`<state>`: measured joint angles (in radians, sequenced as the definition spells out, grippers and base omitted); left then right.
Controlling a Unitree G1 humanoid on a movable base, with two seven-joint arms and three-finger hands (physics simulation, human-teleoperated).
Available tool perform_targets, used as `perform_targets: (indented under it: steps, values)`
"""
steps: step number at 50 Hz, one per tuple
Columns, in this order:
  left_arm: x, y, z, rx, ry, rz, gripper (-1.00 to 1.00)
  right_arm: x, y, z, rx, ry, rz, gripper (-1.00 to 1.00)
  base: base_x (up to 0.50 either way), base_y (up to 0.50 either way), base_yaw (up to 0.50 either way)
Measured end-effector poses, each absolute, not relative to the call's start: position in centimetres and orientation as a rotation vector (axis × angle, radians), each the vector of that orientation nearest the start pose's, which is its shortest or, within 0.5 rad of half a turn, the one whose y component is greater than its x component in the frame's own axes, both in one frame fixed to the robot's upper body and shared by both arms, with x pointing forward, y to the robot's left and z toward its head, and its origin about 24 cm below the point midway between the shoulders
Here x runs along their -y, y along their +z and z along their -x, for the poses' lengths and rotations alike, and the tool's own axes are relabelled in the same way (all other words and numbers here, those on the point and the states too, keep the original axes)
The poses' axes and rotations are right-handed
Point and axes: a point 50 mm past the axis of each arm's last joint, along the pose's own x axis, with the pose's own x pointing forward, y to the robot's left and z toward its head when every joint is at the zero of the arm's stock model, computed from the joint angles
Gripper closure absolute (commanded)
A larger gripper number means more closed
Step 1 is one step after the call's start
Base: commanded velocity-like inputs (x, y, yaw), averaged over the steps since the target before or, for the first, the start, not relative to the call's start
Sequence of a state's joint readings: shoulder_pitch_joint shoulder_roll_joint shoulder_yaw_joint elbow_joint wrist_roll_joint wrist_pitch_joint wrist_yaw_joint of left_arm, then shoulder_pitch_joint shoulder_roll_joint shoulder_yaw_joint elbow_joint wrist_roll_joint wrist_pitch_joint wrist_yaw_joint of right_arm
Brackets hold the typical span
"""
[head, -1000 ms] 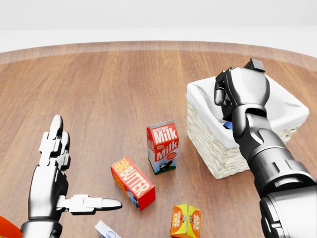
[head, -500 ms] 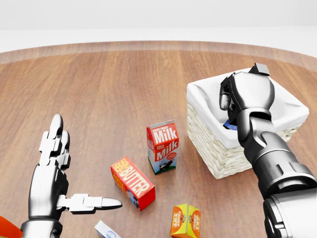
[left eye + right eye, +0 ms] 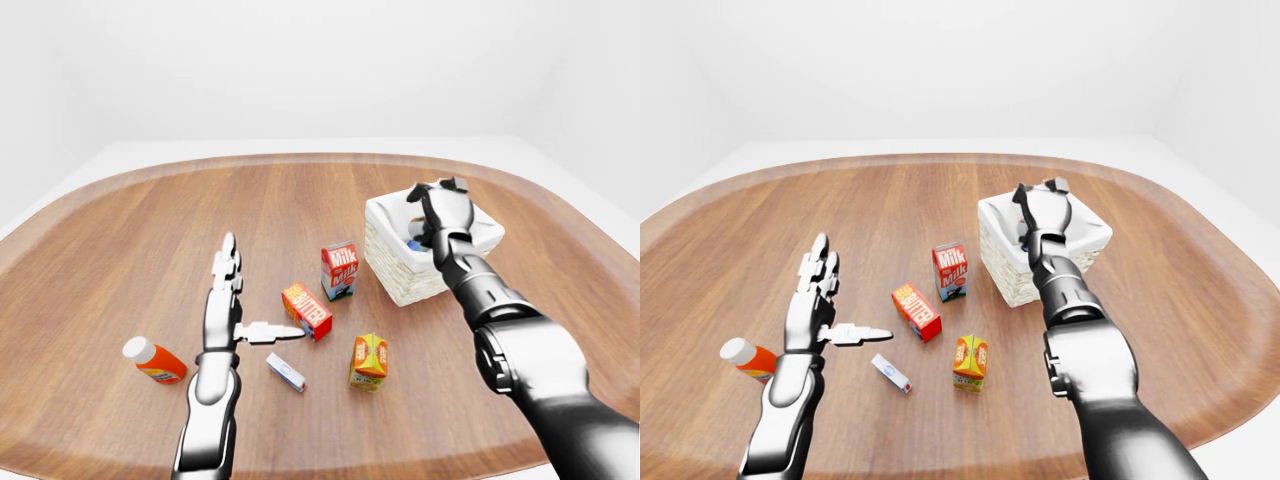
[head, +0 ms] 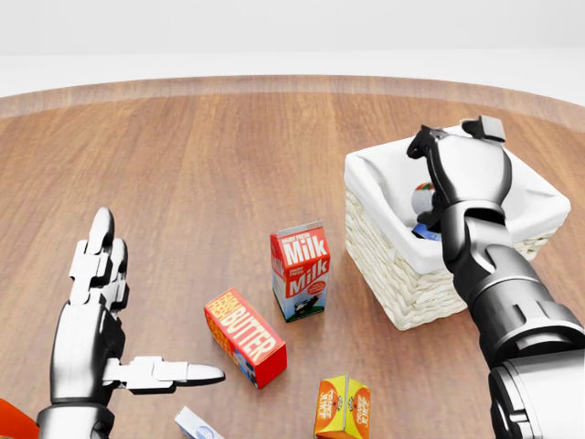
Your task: Pick up the alphabet soup and the tomato sauce, and put them in the basket.
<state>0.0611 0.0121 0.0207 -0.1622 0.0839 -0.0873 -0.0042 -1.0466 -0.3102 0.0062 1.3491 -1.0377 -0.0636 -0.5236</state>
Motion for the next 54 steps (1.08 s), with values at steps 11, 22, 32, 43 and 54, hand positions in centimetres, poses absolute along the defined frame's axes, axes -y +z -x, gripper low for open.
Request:
perform_targets:
  steps: [11, 22, 32, 43, 54]
  values:
    - [-15.9, 7.3, -24.0, 0.188, 0.03, -0.101, -1.0, 20.4, 12.6, -40.4, 0.093, -0.32, 1.337, -1.0, 0.0, 0.0, 0.0]
    - [-15.9, 7.1, -24.1, 0.179, 0.029, -0.103, -1.0, 20.4, 12.8, -40.5, 0.1, -0.325, 1.331, -1.0, 0.0, 0.0, 0.0]
    - [-15.9, 7.0, -24.1, 0.177, 0.028, -0.104, -1.0, 20.3, 13.6, -40.7, 0.121, -0.336, 1.321, -1.0, 0.0, 0.0, 0.0]
    - [-15.9, 7.0, -24.1, 0.176, 0.028, -0.104, -1.0, 20.2, 14.9, -41.0, 0.15, -0.358, 1.313, -1.0, 0.0, 0.0, 0.0]
    - [-15.9, 7.0, -24.1, 0.176, 0.028, -0.104, -1.0, 20.4, 16.2, -41.3, 0.178, -0.384, 1.308, -1.0, 0.0, 0.0, 0.0]
